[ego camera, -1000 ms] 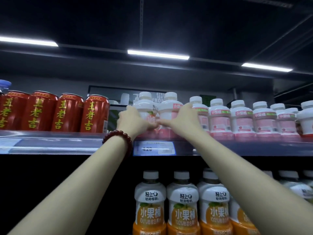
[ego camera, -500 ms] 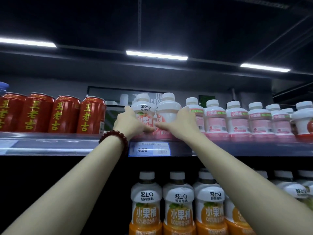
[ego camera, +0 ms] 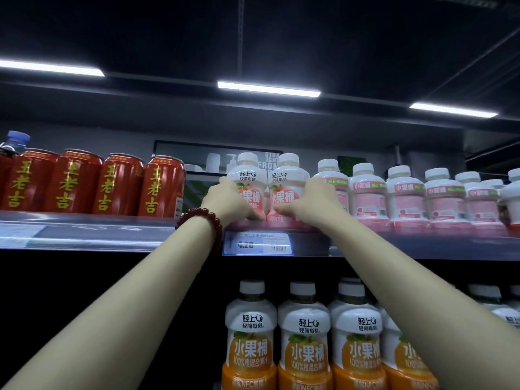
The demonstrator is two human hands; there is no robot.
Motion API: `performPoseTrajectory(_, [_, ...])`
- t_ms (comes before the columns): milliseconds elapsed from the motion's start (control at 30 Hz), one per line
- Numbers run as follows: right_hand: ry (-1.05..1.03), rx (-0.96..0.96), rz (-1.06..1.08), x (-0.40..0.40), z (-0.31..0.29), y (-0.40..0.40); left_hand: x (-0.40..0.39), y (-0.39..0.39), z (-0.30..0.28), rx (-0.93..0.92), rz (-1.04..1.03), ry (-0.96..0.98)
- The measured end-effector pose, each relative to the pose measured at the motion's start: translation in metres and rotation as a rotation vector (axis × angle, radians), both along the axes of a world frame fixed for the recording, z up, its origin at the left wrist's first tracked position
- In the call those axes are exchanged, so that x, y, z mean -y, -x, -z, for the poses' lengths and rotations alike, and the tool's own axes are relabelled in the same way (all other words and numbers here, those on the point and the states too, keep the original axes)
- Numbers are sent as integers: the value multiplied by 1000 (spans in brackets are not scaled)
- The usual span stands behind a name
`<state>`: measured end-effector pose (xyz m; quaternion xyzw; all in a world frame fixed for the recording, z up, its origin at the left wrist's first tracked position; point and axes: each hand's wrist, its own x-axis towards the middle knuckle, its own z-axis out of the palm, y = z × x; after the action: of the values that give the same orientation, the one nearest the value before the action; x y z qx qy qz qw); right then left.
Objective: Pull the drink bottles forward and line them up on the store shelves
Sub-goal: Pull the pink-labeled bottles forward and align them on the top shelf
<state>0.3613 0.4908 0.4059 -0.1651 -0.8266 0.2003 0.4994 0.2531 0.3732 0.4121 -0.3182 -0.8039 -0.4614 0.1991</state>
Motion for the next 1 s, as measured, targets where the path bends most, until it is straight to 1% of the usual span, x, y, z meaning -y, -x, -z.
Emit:
performPoseTrajectory(100, [97, 42, -55, -9, -2, -1, 1, -1, -1, 25, 27, 44])
performPoseTrajectory(167, [110, 76, -64, -8, -4, -3, 2, 1, -2, 22, 23, 52])
performPoseTrajectory(333, [147, 85, -38, -5, -7, 0, 2, 1, 2, -5, 4, 28])
performPoseTrajectory(567, [55, 111, 15, -6, -6, 2, 3, -1, 3, -13, 7, 47])
performPoseTrajectory(700, [-60, 23, 94, -8, 0, 2, 1, -6, 5, -48, -11, 35])
performPoseTrajectory(767, [-91, -16, 105, -12, 4, -1, -2, -14, 9, -134, -4, -24])
performPoseTrajectory(833, [-114, -51, 87, -16, 6, -11, -9, -26, 11, -318, -2, -126])
performPoseTrajectory(900, [-100, -125, 46, -23, 8, -25, -19, -46, 13, -497, -4, -158])
performPoseTrajectory(933, [-79, -162, 23, -28, 9, -33, -25, -57, 13, -548, 2, -153])
performPoseTrajectory(1000, [-52, -213, 12, -43, 11, -48, -40, -76, 13, -586, 31, -146])
